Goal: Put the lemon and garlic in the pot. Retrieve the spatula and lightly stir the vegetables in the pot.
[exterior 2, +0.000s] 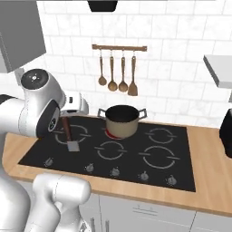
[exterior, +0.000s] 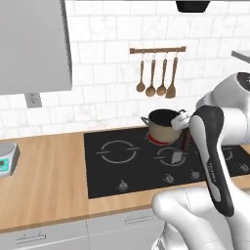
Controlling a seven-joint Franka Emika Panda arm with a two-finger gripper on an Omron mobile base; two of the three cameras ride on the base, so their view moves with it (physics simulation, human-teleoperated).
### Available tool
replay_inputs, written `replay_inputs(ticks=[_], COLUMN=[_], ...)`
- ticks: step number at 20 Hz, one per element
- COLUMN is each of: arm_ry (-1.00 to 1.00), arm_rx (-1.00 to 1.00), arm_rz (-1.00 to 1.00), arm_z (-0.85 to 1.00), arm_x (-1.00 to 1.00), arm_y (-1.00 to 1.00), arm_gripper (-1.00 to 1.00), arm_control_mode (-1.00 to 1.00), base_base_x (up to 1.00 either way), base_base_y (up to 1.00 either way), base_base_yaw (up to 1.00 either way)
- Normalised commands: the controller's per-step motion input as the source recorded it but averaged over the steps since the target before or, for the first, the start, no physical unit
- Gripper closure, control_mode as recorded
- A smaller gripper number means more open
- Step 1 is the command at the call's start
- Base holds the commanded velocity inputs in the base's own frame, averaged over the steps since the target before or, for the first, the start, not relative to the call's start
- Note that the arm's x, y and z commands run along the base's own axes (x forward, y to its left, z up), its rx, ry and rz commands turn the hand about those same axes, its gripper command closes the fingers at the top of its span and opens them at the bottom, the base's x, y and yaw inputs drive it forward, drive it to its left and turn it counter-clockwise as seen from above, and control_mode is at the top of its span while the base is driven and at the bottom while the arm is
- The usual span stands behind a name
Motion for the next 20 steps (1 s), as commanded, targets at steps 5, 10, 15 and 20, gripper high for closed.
replay_inputs(ticks=[5, 10, 15, 20], arm_ry=[0.00, 0.00, 0.02, 0.02], arm_rx=[0.00, 0.00, 0.04, 0.08], arm_rz=[0.00, 0.00, -0.21, -0.13], arm_z=[0.00, 0.00, 0.31, 0.23], arm_x=[0.00, 0.00, 1.00, 1.00], arm_y=[0.00, 0.00, -0.31, -0.10], arm_gripper=[1.00, 1.00, 1.00, 1.00], arm_control_mode=[1.00, 1.00, -1.00, -1.00], base_base_x=[0.82, 0.96, 0.00, 0.00], base_base_y=[-0.92, -0.72, 0.00, 0.00], base_base_yaw=[-0.05, -0.15, 0.00, 0.00])
